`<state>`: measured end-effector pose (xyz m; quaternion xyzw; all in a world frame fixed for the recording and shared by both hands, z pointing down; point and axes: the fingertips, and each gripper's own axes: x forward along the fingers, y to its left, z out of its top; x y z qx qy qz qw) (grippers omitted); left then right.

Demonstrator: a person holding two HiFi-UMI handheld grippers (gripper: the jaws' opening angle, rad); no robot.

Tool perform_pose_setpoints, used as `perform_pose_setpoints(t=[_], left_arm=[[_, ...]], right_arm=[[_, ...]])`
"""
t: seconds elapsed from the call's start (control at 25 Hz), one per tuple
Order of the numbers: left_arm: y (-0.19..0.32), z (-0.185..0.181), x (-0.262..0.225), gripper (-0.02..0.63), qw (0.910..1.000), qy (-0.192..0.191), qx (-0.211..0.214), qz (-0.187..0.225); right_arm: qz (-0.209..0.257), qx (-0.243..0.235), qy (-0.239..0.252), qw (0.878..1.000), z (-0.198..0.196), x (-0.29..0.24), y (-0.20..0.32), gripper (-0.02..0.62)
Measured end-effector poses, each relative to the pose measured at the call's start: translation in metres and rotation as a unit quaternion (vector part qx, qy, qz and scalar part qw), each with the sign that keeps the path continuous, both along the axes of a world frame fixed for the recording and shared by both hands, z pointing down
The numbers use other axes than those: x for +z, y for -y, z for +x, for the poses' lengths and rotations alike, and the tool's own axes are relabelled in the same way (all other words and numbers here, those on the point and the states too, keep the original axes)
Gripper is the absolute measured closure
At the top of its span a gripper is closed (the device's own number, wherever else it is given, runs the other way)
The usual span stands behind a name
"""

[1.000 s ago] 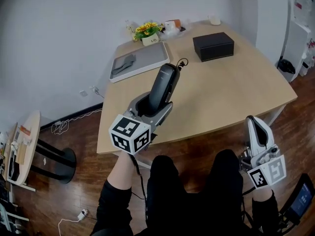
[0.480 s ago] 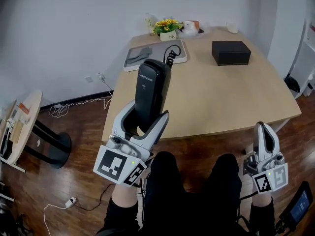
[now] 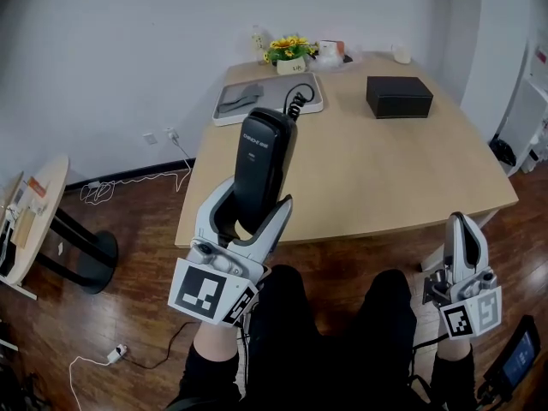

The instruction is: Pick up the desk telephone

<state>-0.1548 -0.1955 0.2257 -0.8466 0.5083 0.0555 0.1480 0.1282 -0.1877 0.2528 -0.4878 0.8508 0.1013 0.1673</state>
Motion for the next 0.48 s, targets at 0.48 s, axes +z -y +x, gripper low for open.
perform_pose_setpoints(t=[0.48], left_arm=[[-0.0004,0.0076,0.0026,0.339,1.0000,0.000,0.008,0.000]], right_arm=[[0.012,0.002,0.009,1.000,0.0068,-0.0068,-0.0048,0.595]])
